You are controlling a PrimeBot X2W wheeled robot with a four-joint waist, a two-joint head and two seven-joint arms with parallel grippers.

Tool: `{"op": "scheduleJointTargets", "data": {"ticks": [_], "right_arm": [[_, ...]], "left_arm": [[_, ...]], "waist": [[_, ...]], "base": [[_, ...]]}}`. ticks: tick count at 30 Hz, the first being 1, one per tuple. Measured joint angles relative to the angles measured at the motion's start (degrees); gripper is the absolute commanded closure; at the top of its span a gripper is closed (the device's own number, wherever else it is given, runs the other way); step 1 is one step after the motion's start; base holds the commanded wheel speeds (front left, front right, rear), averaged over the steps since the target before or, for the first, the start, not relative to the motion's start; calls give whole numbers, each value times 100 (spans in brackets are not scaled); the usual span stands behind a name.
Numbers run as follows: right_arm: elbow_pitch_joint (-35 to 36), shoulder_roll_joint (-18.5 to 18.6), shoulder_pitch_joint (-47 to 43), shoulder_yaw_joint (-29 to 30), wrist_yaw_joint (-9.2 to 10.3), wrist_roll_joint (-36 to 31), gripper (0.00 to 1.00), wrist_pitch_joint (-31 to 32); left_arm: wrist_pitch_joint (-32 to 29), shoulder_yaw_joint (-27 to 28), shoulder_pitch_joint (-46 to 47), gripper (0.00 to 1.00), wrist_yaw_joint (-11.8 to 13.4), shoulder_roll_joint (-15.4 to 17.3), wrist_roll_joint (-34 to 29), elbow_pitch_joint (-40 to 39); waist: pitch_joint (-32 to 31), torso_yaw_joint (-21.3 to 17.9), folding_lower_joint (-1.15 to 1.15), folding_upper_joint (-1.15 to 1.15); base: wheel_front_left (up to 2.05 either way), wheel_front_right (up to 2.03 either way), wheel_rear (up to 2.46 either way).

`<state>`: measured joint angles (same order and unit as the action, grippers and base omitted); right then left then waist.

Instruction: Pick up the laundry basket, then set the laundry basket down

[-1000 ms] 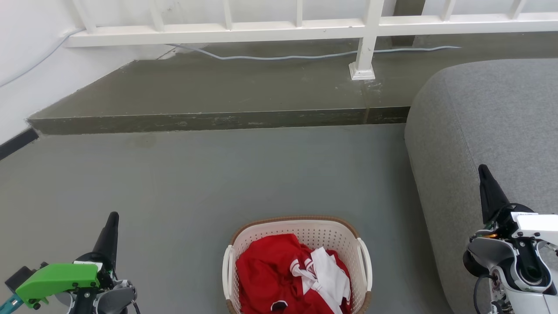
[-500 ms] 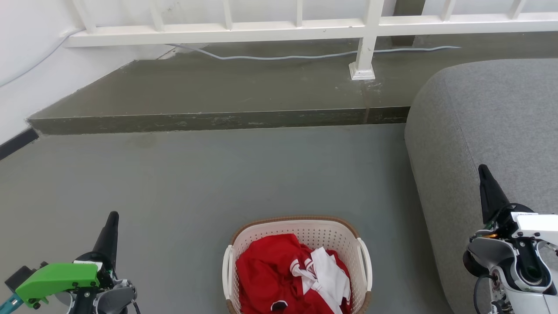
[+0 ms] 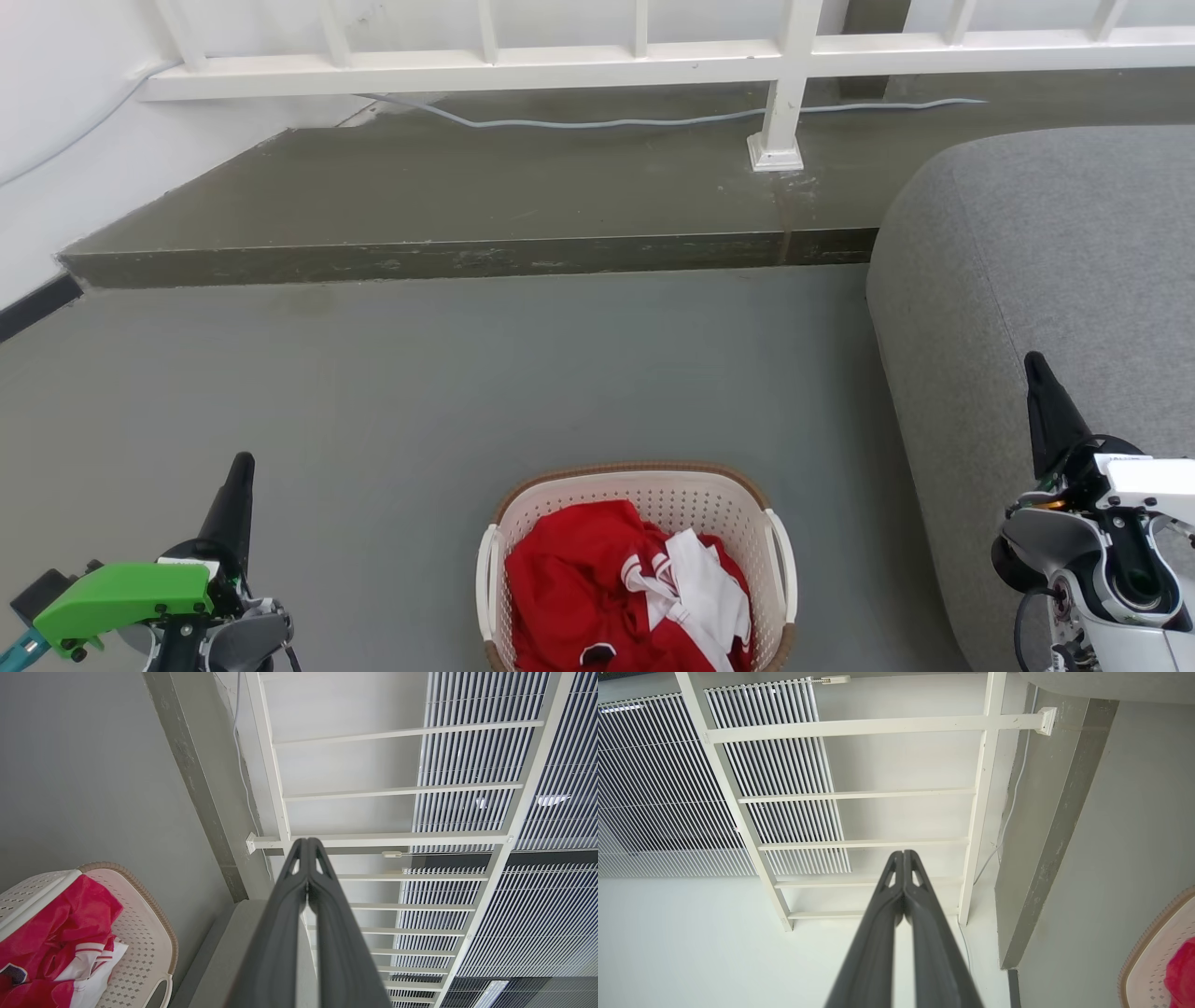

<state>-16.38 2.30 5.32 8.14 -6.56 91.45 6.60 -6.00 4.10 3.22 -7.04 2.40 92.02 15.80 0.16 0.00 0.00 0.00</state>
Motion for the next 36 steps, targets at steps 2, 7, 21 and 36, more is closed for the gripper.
{"op": "scheduleJointTargets", "data": {"ticks": [2, 7, 21, 36], "right_arm": [[0, 0, -1, 0, 0, 9, 100, 0], [1, 0, -1, -1, 0, 18, 100, 0], [5, 0, -1, -4, 0, 31, 100, 0], [13, 0, -2, -7, 0, 31, 100, 0]], "left_arm": [[0, 0, 0, 100, 0, 0, 0, 0], [0, 1, 0, 100, 0, 0, 0, 0], [0, 3, 1, 100, 0, -1, 0, 0], [0, 5, 1, 100, 0, -2, 0, -1]], "waist": [[0, 0, 0, 0], [0, 0, 0, 0], [0, 0, 0, 0], [0, 0, 0, 0]], "base": [[0, 0, 0], [0, 0, 0], [0, 0, 0], [0, 0, 0]]}}
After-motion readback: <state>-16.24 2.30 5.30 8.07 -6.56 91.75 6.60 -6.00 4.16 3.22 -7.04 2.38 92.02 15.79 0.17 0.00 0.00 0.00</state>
